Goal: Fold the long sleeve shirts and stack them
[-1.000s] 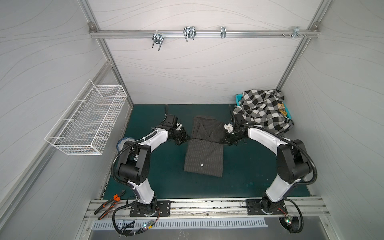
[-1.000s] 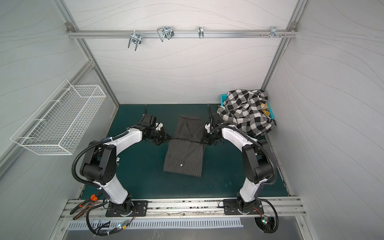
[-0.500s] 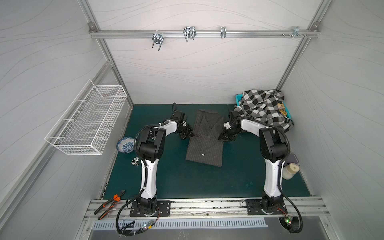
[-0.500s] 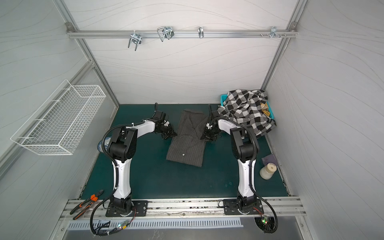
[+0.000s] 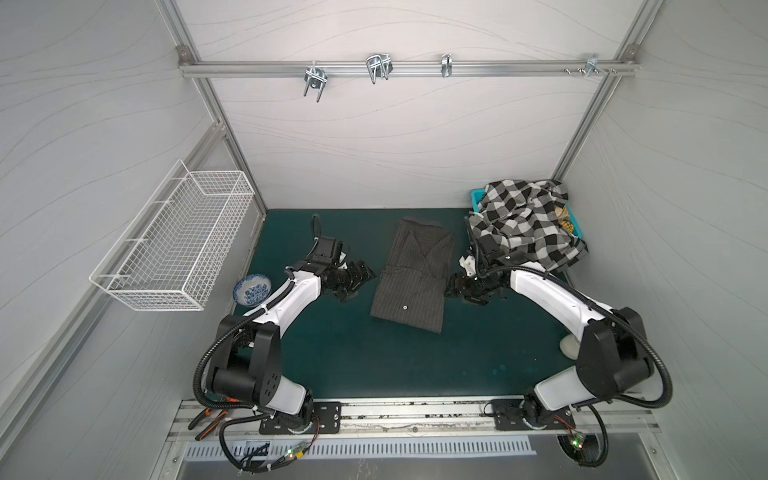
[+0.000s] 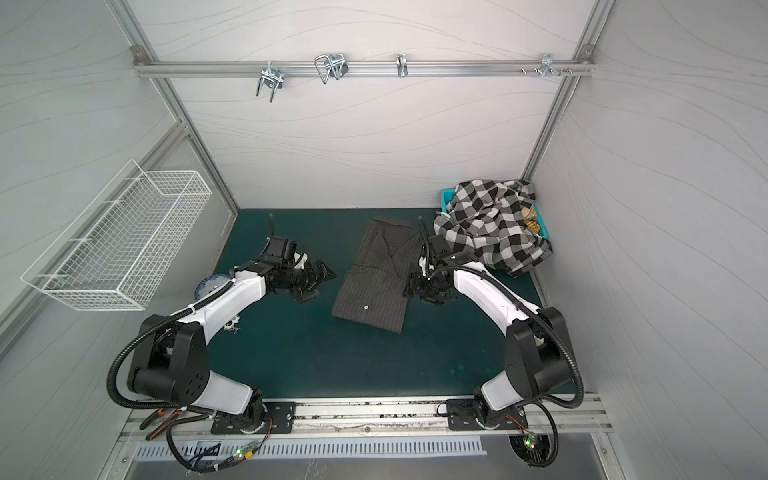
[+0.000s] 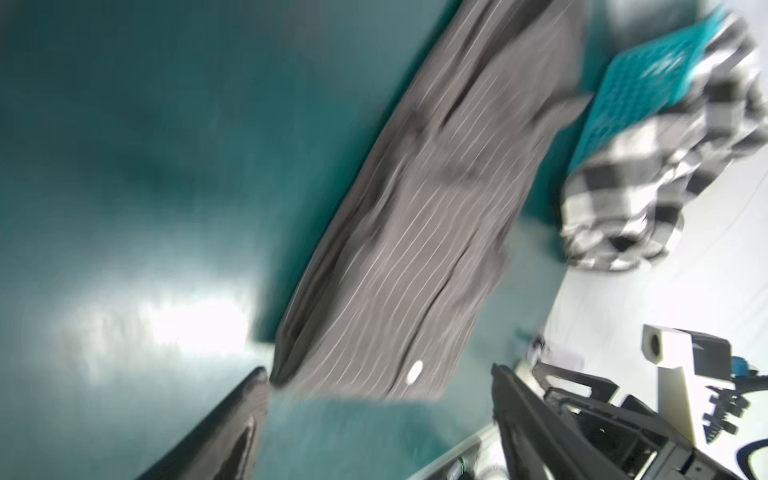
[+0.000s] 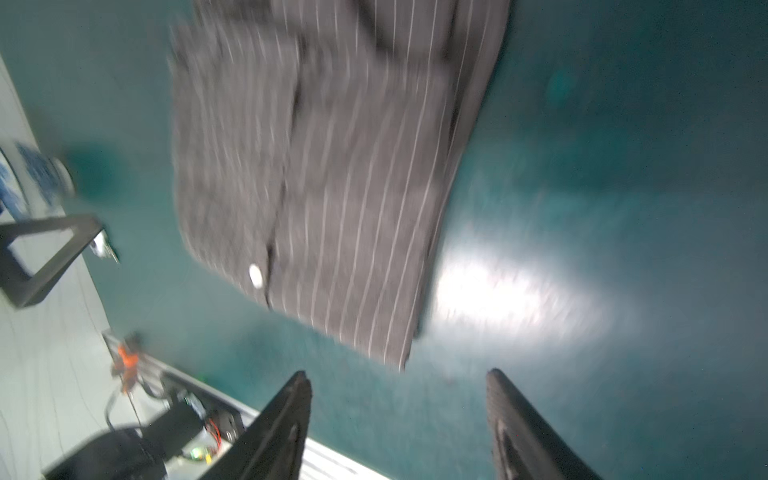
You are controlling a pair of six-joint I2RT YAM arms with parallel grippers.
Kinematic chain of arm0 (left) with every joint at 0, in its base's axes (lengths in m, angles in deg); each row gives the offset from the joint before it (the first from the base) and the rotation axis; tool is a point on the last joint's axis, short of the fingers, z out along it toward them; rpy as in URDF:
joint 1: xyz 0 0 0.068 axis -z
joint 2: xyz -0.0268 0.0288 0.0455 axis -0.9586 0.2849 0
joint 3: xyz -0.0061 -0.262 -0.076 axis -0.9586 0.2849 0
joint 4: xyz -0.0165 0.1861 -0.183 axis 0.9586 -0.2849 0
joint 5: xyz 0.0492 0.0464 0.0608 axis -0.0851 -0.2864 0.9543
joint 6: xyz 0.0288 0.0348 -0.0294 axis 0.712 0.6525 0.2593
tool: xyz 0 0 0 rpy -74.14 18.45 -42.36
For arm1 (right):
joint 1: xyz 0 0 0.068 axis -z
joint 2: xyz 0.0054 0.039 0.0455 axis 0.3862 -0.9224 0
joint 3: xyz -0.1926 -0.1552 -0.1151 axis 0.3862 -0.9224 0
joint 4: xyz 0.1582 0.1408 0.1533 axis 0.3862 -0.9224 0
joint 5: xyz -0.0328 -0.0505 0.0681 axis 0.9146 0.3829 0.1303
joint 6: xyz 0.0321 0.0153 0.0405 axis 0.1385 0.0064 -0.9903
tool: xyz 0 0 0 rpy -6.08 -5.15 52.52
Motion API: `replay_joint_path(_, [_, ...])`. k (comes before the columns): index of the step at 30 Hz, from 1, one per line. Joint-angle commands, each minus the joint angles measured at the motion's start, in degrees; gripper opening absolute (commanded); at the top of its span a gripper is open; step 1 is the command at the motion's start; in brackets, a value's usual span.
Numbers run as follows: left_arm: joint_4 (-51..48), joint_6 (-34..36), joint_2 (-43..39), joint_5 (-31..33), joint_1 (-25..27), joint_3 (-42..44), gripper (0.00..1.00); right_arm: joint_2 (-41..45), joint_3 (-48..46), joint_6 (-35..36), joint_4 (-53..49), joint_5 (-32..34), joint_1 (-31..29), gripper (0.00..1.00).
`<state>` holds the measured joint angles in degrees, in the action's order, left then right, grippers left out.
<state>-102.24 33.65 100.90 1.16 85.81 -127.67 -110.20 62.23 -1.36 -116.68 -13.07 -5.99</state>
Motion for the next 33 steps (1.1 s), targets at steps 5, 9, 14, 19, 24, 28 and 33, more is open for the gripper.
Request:
replay_joint_path(5, [4.9,-2.1,3.4,-6.8,0.4,5.9,0.83,1.7,-11.4,-14.6,10.6,-6.9,-3.3,0.62])
replay_joint_path(9, [8.8,-3.3,7.9,-8.2,0.5,6.9,0.79,1.4,-13.7,-18.3,15.6,-6.3,-3.4,0.64])
replay_joint_path(14, [12.0,-4.1,10.2,-7.9,0.5,7.1,0.75,-1.8,-14.8,-21.2,19.9,-6.4,-3.4,0.64])
replay_joint_path(19, [10.2,-3.4,12.1,-6.1,-0.1,5.2,0.67,-4.8,-15.4,-23.8,24.7,-6.3,-2.9,0.61])
replay_joint_path(24, [8.3,-2.3,14.7,-4.5,-0.1,3.2,0.60,-9.4,-15.5,-26.0,28.3,-8.4,-2.8,0.53])
replay_joint_path(28, [8.7,-2.4,16.3,-4.5,0.0,3.3,0.54,-11.4,-16.0,-26.7,30.1,-8.9,-2.9,0.47])
replay_joint_path(33, [8.9,-2.7,18.3,-4.7,0.1,2.8,0.44,-12.5,-15.3,-26.3,29.5,-8.7,-2.9,0.50])
